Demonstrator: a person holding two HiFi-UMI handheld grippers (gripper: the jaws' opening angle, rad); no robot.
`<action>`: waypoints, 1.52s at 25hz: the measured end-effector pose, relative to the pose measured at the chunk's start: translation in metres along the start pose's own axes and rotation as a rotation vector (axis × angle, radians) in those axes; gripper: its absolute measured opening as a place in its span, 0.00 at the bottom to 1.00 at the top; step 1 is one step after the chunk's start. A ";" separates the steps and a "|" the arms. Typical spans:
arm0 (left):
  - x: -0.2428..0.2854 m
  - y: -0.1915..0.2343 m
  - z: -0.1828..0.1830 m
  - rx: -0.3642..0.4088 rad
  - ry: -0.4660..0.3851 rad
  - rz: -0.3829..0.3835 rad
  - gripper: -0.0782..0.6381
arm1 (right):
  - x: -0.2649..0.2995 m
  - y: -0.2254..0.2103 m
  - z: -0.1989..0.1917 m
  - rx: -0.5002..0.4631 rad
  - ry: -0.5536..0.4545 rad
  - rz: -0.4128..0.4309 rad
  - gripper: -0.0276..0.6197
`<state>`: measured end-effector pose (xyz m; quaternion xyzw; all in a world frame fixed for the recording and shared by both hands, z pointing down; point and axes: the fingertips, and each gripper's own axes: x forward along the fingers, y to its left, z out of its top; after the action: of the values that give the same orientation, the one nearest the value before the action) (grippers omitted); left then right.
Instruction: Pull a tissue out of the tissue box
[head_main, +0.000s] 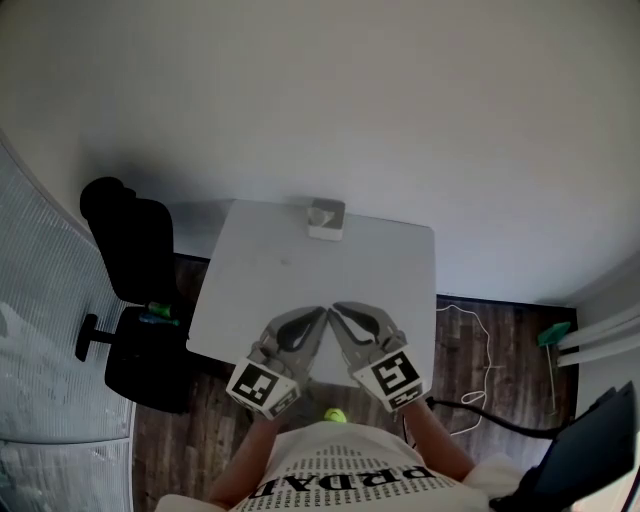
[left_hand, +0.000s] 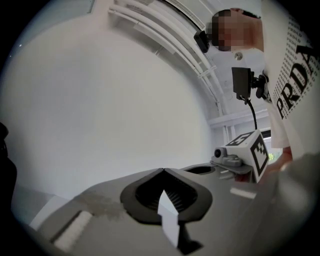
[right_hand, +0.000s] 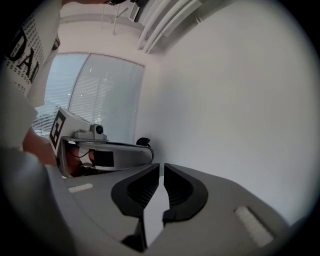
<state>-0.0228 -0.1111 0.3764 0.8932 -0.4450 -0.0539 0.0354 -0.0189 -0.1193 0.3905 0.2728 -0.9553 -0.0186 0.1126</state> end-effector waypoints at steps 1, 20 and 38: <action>0.004 0.008 0.003 0.003 -0.003 -0.006 0.10 | 0.008 -0.005 0.003 -0.002 -0.001 -0.007 0.08; 0.038 0.134 0.019 -0.021 0.014 -0.062 0.10 | 0.125 -0.056 0.026 0.019 0.048 -0.066 0.08; 0.072 0.179 -0.006 -0.082 0.025 -0.171 0.10 | 0.176 -0.094 0.003 0.053 0.125 -0.185 0.10</action>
<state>-0.1205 -0.2767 0.3975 0.9264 -0.3639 -0.0635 0.0727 -0.1162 -0.2921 0.4146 0.3634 -0.9172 0.0136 0.1626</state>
